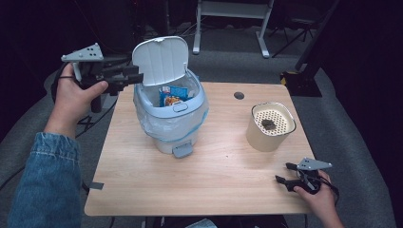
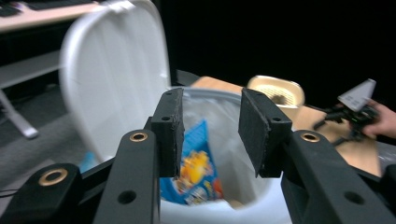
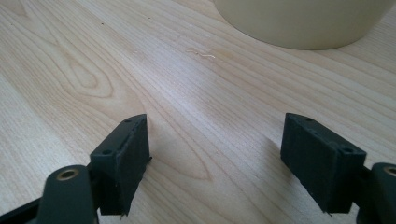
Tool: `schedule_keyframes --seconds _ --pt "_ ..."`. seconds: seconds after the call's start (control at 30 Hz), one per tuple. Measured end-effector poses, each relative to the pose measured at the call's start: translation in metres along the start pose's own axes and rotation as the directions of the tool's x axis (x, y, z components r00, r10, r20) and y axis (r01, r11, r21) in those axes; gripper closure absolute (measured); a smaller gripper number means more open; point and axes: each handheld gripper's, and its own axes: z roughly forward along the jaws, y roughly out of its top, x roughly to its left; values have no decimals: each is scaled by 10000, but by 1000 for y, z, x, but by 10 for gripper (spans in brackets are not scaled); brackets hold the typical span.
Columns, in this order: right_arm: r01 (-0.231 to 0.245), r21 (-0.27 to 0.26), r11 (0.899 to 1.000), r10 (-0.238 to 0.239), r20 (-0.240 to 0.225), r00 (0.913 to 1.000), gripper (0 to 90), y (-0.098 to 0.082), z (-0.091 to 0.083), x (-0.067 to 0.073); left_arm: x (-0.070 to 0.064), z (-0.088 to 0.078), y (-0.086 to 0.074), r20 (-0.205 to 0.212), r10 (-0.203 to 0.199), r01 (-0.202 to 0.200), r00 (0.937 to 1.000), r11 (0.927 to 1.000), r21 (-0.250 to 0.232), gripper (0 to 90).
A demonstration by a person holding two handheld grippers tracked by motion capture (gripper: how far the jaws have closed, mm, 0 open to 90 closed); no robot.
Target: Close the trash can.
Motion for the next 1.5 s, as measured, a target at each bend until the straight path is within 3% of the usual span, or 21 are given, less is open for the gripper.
schedule_keyframes --seconds 0.67,0.87,1.0,1.1,1.23,1.5 --pt "95 -25 10000 -95 -159 9998 243 0 0 1 39 5 48 -992 -480 423 9939 9973 -594 636" --pt "168 -11 9999 -168 -245 9996 243 0 0 1 55 13 51 -1385 -772 693 9874 9957 -609 654" --pt "190 -51 9998 -192 -285 9994 262 0 0 2 61 16 51 -1383 -1034 901 9850 9910 -990 698" --pt "194 -56 9998 -196 -272 9994 266 0 0 3 63 20 49 -1659 -1013 921 9809 9938 -625 710" --pt "185 -63 9998 -187 -288 9994 266 0 0 2 62 27 47 -1614 -1074 1051 9810 9942 -227 749" --pt "180 -63 9998 -181 -293 9994 266 0 0 2 55 28 47 -1177 -1136 1100 9865 9933 -363 806"
